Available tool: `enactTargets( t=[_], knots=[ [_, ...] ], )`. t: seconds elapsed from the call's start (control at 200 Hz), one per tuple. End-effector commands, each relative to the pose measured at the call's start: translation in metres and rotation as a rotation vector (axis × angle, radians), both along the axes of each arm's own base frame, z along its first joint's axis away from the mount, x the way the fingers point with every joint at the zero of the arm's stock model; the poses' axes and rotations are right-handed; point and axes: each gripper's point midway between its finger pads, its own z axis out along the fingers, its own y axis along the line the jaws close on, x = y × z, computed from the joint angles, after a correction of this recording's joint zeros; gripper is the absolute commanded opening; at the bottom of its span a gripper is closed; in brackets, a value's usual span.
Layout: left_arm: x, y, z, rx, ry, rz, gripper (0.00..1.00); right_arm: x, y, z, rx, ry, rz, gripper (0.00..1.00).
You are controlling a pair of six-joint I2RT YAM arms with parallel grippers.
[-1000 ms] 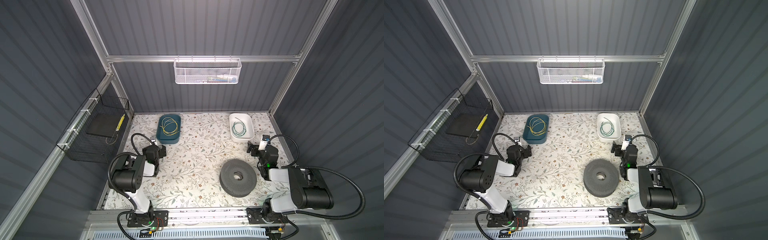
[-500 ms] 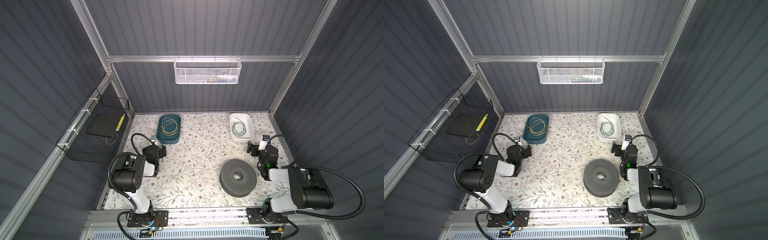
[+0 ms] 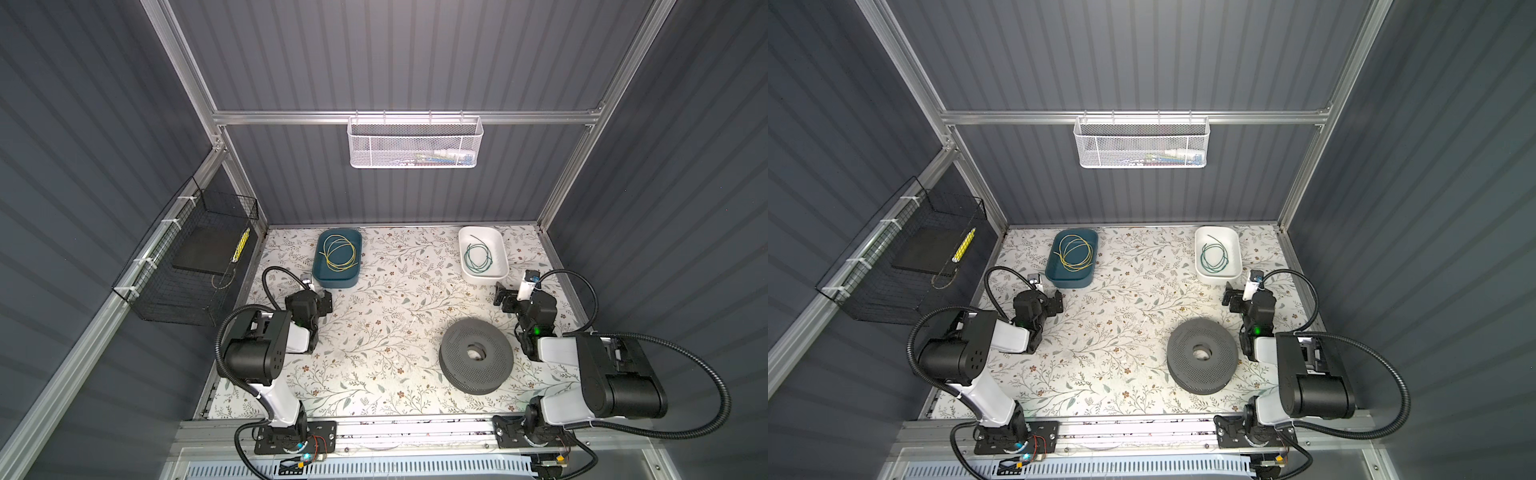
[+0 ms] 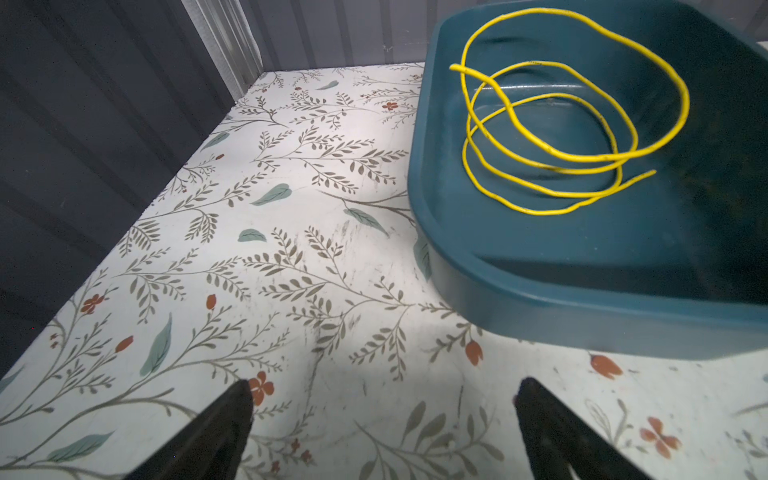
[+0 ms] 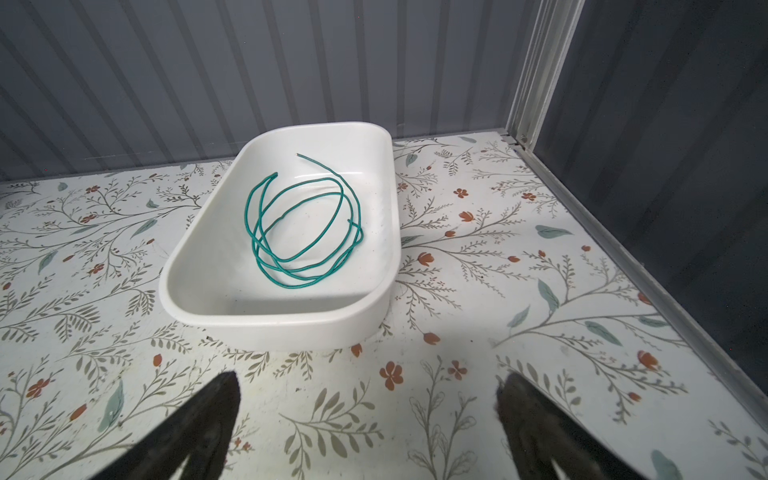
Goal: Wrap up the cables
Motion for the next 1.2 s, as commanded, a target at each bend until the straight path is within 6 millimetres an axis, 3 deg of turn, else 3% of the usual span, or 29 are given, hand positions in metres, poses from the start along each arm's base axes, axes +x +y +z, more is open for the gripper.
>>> enactTargets(
  t=[0.0,0.24,0.45,0.645,0.75,0.82,0.895,0.985,1.005,1.095,1.195],
  knots=[
    [0.006,-0.002,0.011,-0.015,-0.032,-0.005,0.99,0.002,-0.003,0.009,-0.006,-0.028,-0.016,0.99],
    [0.005,0.004,0.018,-0.007,-0.046,0.033,1.0,0.001,-0.002,0.015,-0.028,-0.03,-0.034,0.99],
    [0.008,0.002,0.053,-0.004,-0.023,0.026,0.99,0.002,-0.002,0.049,-0.058,0.005,-0.071,0.99],
    [0.006,-0.004,0.137,-0.086,-0.189,0.004,0.99,0.001,0.01,0.104,-0.054,0.096,-0.151,0.99],
    [0.003,-0.022,0.189,-0.192,-0.241,-0.072,1.0,-0.006,0.022,0.135,0.022,0.21,-0.188,0.99],
    [-0.006,-0.026,0.221,-0.296,-0.267,-0.073,0.99,-0.011,0.029,0.147,0.154,0.268,-0.194,0.99],
    [-0.018,-0.029,0.245,-0.434,-0.282,-0.057,0.99,-0.022,0.035,0.142,0.324,0.32,-0.22,0.99],
    [-0.035,-0.036,0.252,-0.576,-0.263,-0.053,0.99,-0.028,0.053,0.129,0.559,0.353,-0.101,0.99],
    [-0.04,-0.035,0.252,-0.593,-0.254,-0.042,1.0,-0.029,0.058,0.138,0.609,0.316,-0.052,0.99],
    [-0.06,-0.031,0.246,-0.633,-0.241,-0.012,0.99,-0.037,0.053,0.144,0.651,0.294,-0.082,0.99],
    [-0.086,0.001,0.224,-0.759,-0.258,0.236,1.0,-0.041,0.054,0.146,0.63,0.337,-0.085,0.99]
  ],
)
